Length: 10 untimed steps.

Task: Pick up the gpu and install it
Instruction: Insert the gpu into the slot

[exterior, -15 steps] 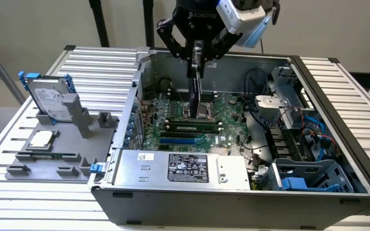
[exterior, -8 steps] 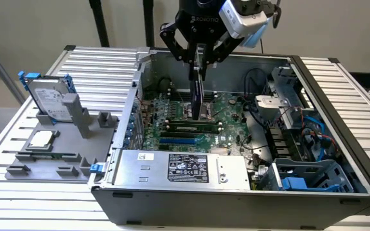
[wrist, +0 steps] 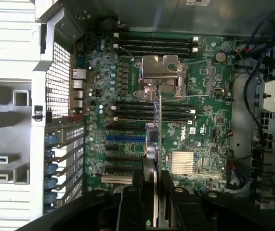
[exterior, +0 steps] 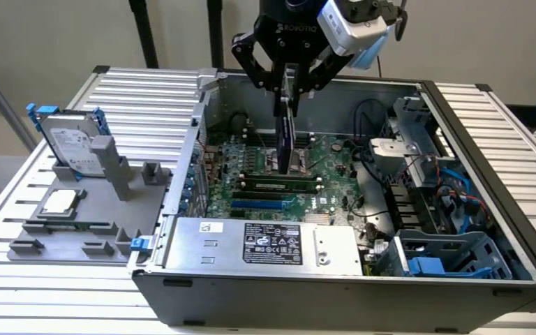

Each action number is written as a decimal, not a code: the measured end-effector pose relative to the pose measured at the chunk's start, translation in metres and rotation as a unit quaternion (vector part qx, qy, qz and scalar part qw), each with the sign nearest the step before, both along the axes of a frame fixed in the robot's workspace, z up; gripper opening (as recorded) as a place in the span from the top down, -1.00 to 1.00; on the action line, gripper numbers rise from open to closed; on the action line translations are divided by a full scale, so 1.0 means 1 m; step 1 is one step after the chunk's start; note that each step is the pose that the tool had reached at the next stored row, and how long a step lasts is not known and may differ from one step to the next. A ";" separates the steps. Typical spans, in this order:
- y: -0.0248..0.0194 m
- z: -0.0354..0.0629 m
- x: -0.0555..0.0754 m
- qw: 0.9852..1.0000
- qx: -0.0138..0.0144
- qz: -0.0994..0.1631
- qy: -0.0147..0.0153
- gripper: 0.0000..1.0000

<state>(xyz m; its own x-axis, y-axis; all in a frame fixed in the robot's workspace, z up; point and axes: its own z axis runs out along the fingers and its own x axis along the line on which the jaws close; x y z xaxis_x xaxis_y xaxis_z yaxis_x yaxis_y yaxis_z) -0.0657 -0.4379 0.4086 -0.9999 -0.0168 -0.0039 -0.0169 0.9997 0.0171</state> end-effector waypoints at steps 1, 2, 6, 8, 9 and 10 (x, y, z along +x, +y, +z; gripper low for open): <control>0.0000 0.0000 0.000 1.000 0.000 0.000 0.000 1.00; 0.0000 0.0000 0.000 1.000 0.000 0.000 0.000 1.00; 0.0001 -0.0001 0.001 1.000 0.001 0.013 0.000 1.00; 0.0001 -0.0001 0.001 1.000 0.001 0.030 0.000 1.00; 0.0001 -0.0001 0.001 0.999 0.001 0.039 0.000 1.00; 0.0000 -0.0002 0.001 0.999 0.001 0.049 0.000 1.00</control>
